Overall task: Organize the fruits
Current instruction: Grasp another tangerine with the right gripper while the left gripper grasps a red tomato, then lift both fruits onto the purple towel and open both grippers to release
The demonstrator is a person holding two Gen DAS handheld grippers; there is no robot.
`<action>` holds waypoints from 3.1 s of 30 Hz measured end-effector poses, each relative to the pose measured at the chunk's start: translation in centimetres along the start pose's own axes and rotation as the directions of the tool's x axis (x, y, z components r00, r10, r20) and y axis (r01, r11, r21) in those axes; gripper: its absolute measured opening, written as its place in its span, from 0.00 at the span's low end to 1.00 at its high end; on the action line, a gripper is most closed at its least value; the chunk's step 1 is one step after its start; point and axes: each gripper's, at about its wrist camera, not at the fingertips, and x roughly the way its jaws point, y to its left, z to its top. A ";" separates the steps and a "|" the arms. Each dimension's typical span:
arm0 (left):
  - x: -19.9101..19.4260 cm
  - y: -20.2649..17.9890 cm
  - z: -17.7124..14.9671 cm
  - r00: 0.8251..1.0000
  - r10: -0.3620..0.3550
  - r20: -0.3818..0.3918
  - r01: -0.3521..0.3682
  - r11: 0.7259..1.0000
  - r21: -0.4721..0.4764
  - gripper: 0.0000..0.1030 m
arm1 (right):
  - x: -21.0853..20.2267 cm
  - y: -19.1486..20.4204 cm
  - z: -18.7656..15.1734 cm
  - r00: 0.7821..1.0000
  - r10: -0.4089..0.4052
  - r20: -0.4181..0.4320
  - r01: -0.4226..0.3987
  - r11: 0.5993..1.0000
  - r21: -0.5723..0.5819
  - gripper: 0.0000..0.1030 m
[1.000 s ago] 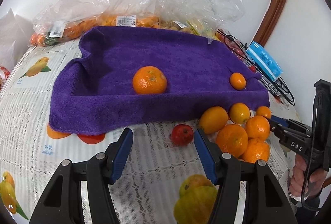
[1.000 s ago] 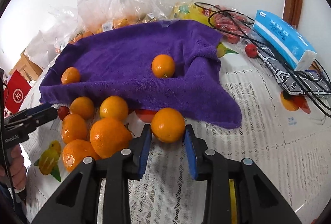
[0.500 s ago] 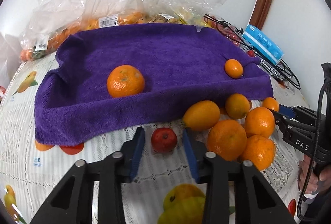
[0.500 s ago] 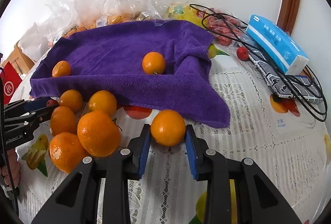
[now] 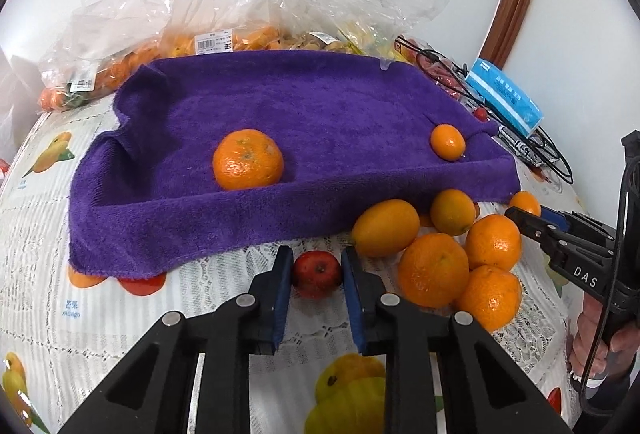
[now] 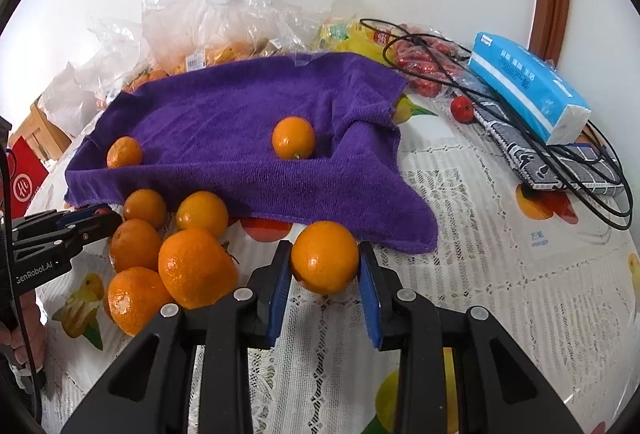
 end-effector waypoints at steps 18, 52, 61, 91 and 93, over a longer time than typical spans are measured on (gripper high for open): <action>-8.4 2.0 4.1 0.989 0.058 0.136 -0.051 0.997 -0.054 0.24 | -7.9 2.2 5.3 0.989 -0.021 0.143 0.017 1.000 0.026 0.31; -1.8 5.8 7.8 0.981 0.107 0.165 -0.082 0.985 -0.153 0.24 | -0.1 4.2 10.4 0.986 0.080 0.146 -0.087 0.995 0.042 0.31; -1.1 5.9 7.5 0.981 0.114 0.158 -0.090 0.984 -0.152 0.24 | 1.7 4.5 9.7 0.992 0.077 0.101 -0.080 0.996 0.026 0.31; 0.8 5.2 7.0 0.988 0.125 0.085 -0.113 0.985 -0.134 0.24 | 3.4 6.2 8.7 0.996 0.085 -0.001 -0.085 0.996 -0.032 0.31; 0.9 5.0 7.0 0.989 0.122 0.080 -0.111 0.986 -0.128 0.24 | 3.2 6.0 8.7 0.997 0.083 0.008 -0.083 0.996 -0.020 0.31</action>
